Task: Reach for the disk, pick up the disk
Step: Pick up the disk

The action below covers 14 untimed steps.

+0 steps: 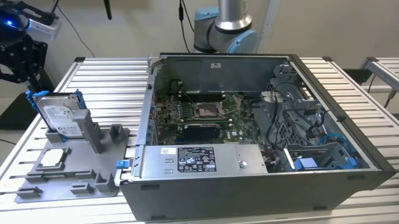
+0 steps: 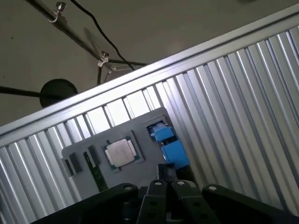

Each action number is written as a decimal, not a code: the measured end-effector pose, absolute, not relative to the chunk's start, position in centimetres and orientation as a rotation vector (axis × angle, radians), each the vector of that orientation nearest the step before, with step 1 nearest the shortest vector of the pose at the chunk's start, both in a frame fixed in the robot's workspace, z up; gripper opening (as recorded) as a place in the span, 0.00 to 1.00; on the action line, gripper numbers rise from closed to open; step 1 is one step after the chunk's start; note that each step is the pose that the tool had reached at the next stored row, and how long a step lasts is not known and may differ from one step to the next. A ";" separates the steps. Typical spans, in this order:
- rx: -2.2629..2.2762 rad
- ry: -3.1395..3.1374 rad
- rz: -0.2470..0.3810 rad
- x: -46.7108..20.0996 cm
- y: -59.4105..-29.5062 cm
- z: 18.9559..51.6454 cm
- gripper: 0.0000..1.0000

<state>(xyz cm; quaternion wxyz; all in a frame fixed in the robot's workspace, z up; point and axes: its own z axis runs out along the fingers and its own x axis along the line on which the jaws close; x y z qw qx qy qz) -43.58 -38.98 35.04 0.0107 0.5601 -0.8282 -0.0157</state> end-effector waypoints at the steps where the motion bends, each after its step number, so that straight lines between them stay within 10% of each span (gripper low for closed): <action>1: 1.769 -2.570 -0.048 -43.6 -39.0 35.0 0.00; 14: 1.927 -2.457 -0.041 -43.6 -38.8 34.9 0.00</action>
